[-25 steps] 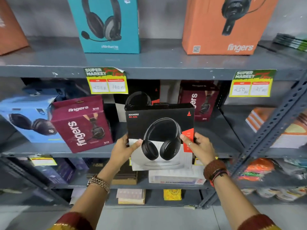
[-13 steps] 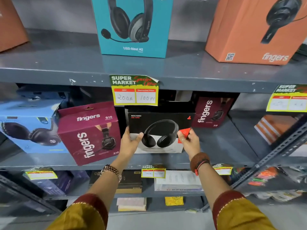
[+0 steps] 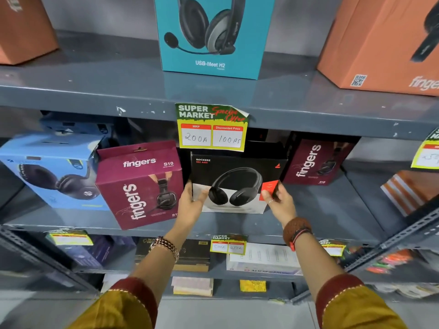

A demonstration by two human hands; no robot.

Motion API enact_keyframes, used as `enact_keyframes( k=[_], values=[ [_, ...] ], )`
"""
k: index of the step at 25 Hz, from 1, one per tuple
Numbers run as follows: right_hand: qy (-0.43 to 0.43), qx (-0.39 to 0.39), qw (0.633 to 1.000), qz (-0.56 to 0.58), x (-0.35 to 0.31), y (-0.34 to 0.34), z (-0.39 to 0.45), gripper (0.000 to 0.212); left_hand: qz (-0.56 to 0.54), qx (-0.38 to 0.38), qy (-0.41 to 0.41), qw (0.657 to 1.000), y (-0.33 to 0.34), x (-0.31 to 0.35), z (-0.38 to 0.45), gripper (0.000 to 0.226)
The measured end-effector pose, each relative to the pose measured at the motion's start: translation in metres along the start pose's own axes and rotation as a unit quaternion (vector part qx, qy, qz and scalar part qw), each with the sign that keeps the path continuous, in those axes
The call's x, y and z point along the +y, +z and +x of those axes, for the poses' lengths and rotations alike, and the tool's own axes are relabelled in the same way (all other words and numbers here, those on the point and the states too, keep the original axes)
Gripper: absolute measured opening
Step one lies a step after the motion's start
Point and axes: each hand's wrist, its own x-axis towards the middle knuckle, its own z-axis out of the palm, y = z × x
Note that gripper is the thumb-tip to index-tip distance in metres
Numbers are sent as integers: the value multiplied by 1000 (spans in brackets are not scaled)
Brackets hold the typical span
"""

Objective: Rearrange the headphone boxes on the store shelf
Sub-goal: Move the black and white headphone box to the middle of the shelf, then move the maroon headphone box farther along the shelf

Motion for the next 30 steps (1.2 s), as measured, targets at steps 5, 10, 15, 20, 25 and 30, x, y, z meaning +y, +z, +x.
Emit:
enact_keyframes(
  k=[5,10,15,20,25,30],
  values=[
    [115,132,983,62,27,18,-48,42,-55,31,-25,998,-10,-44,-58,60],
    [64,-6,993,100,21,80,-81,15,-85,111,-73,987,-66,-70,-69,62],
    [-76,-133,983,104,-43,137,-90,36,-94,197,-66,974,-127,-59,-70,55],
    [-92,-156,977,111,-79,166,-83,48,-113,240,30,964,-165,-23,-59,49],
    [-33,-160,978,133,-81,177,-71,50,-107,178,59,976,-162,21,-63,45],
    [-12,-164,971,172,-76,159,-84,48,-125,200,80,968,-135,41,-95,39]
  ],
)
